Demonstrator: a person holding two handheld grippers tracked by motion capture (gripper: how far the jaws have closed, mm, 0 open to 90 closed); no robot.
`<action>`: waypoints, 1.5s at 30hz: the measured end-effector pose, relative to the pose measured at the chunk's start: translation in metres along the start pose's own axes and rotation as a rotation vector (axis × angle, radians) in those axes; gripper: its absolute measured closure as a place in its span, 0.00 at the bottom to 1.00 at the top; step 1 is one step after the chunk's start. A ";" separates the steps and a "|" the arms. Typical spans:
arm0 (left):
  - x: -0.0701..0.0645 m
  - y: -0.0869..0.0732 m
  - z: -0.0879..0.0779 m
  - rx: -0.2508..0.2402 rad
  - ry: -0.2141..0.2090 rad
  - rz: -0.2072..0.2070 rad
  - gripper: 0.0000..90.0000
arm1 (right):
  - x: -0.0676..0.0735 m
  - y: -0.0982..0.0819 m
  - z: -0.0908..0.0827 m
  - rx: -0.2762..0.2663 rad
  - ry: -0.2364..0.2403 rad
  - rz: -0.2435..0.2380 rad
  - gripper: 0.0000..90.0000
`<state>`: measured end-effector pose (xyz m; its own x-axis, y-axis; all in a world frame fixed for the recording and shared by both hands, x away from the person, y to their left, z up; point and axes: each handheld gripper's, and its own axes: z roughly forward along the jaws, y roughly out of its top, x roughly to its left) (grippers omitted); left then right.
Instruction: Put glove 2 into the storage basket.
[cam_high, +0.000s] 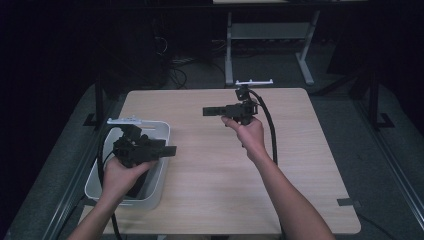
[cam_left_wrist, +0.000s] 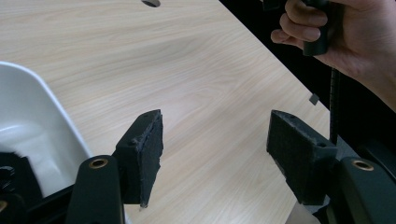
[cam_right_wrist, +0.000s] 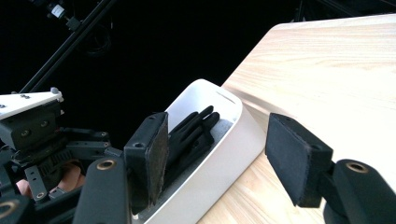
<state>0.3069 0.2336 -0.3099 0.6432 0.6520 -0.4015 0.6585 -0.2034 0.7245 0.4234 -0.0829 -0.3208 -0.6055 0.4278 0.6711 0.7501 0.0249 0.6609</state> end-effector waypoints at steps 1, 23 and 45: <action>-0.001 0.001 0.002 0.002 -0.003 0.003 0.40 | -0.001 0.000 -0.003 -0.002 -0.001 0.000 0.43; -0.024 0.013 0.034 0.031 -0.050 0.037 0.38 | -0.021 -0.014 -0.050 -0.063 -0.027 0.047 0.42; -0.045 0.017 0.071 0.074 -0.099 0.068 0.35 | -0.046 -0.033 -0.096 -0.104 -0.072 0.095 0.41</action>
<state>0.3171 0.1490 -0.3194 0.7202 0.5604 -0.4090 0.6370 -0.3005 0.7099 0.4008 -0.1899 -0.3416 -0.5094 0.4872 0.7093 0.7694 -0.1113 0.6290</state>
